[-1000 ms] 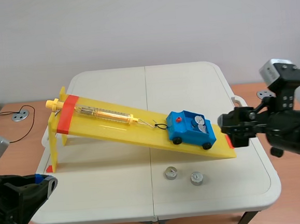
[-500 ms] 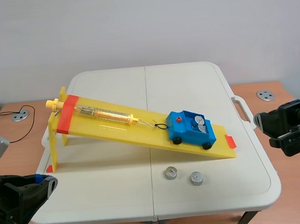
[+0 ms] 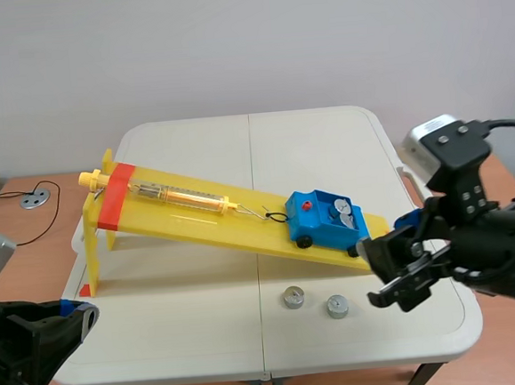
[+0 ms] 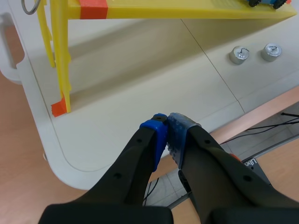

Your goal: Place the four metal weights on the blue cart on the ramp.

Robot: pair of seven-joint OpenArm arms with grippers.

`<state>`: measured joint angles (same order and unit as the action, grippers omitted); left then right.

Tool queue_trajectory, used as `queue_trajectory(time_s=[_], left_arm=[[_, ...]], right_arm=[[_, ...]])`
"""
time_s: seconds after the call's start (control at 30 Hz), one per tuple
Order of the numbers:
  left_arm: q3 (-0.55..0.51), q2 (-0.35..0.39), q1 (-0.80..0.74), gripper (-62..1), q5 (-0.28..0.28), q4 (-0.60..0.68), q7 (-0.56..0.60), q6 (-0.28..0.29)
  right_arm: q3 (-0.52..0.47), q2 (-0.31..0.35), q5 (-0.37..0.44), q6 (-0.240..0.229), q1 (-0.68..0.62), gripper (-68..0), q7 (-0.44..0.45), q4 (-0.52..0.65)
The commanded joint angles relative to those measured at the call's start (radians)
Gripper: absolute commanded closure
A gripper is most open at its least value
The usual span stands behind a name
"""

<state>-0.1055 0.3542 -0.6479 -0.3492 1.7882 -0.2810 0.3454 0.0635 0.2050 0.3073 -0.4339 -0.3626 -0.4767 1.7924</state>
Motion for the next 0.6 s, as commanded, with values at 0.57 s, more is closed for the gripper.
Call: queue_trajectory(time_s=[0.57], left_arm=[[-0.011,-0.01,0.02,-2.9,-0.074,0.049,0.097,0.028]], right_arm=[[0.198,-0.154,-0.151,0.14,0.264,-31.9,0.278,-0.324]])
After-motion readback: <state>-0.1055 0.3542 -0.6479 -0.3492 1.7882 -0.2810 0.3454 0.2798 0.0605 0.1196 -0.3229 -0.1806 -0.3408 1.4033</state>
